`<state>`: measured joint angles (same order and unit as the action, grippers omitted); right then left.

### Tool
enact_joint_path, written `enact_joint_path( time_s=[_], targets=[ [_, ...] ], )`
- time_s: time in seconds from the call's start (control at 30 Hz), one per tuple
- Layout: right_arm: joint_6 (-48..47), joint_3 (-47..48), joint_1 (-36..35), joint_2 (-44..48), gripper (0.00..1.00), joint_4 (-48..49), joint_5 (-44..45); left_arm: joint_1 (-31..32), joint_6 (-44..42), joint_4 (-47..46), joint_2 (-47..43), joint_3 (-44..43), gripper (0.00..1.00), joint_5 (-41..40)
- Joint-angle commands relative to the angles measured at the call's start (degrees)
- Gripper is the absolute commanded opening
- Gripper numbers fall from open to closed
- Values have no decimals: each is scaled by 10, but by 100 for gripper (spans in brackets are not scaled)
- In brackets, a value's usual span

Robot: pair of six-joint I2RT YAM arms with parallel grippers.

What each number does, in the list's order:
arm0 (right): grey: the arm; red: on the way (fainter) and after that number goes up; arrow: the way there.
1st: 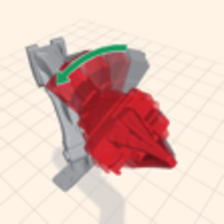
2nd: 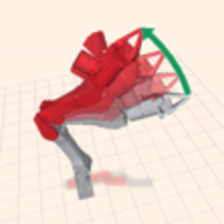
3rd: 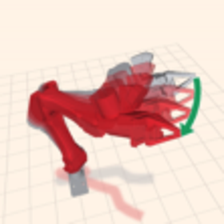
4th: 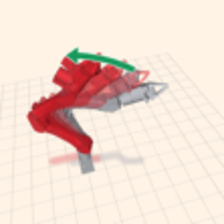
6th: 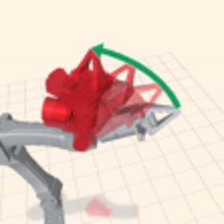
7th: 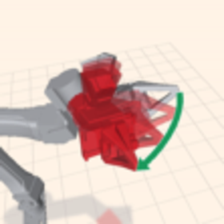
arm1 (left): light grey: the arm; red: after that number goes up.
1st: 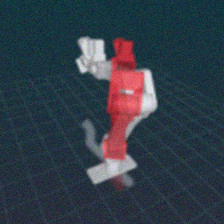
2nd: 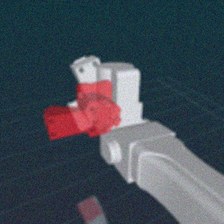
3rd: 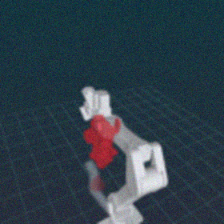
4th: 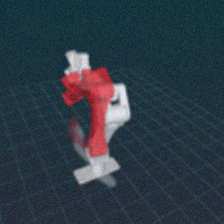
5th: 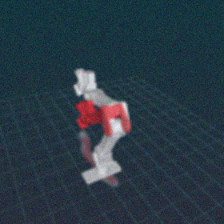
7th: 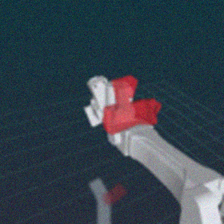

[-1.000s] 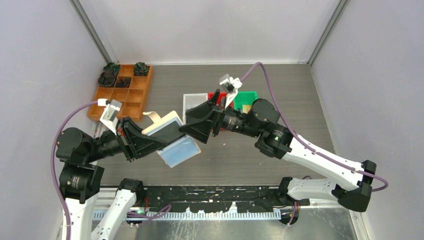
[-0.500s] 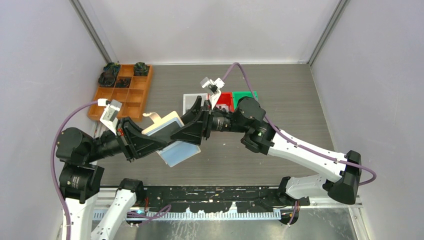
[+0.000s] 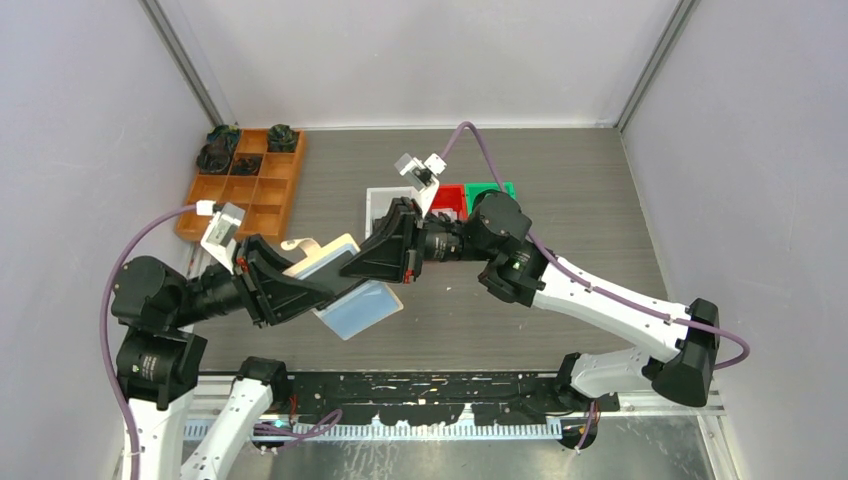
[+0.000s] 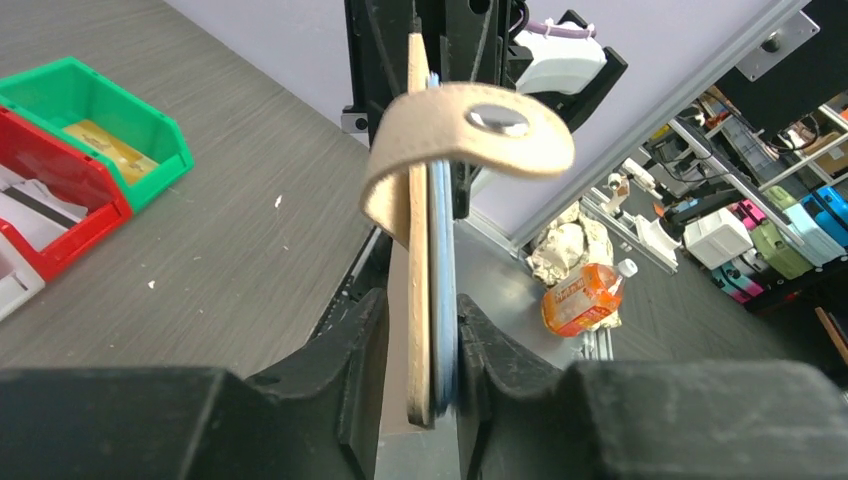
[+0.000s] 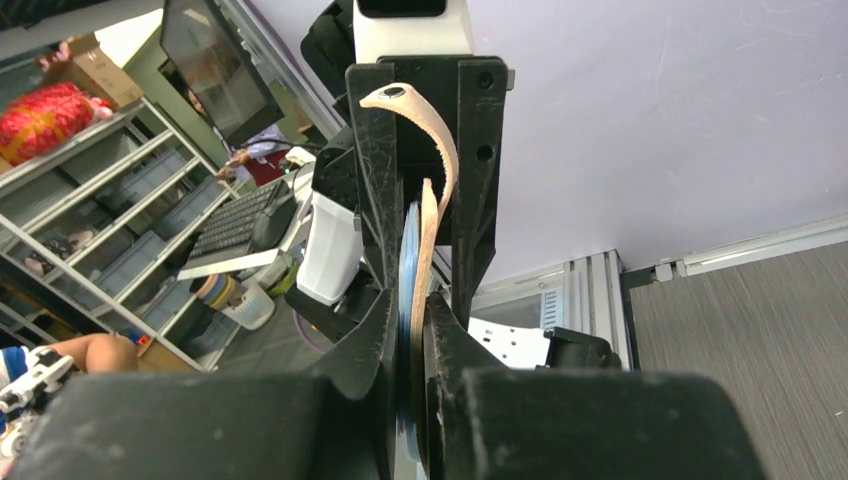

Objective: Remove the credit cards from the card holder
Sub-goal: Remove the credit card from the card holder.

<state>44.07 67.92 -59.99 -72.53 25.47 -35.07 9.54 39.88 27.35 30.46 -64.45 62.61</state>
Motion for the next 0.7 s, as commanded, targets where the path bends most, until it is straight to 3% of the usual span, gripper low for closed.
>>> enact_joint_path(
  time_s=[0.0,0.4,0.53,0.63,0.67],
  targets=[
    [-38,41,-4,17,1,-27,-28,1,0,-2,9,-34,31,-11],
    [-47,67,-3,4,1,-64,-53,1,-4,-4,21,-46,22,-7],
    [-52,83,-3,-4,2,-79,-63,2,-12,4,21,-39,11,-9],
    [-59,91,-2,-6,39,-101,-32,1,-18,10,20,-39,0,-33],
    [-64,92,0,-2,45,-114,-9,1,-30,24,20,-41,0,-51]
  ],
)
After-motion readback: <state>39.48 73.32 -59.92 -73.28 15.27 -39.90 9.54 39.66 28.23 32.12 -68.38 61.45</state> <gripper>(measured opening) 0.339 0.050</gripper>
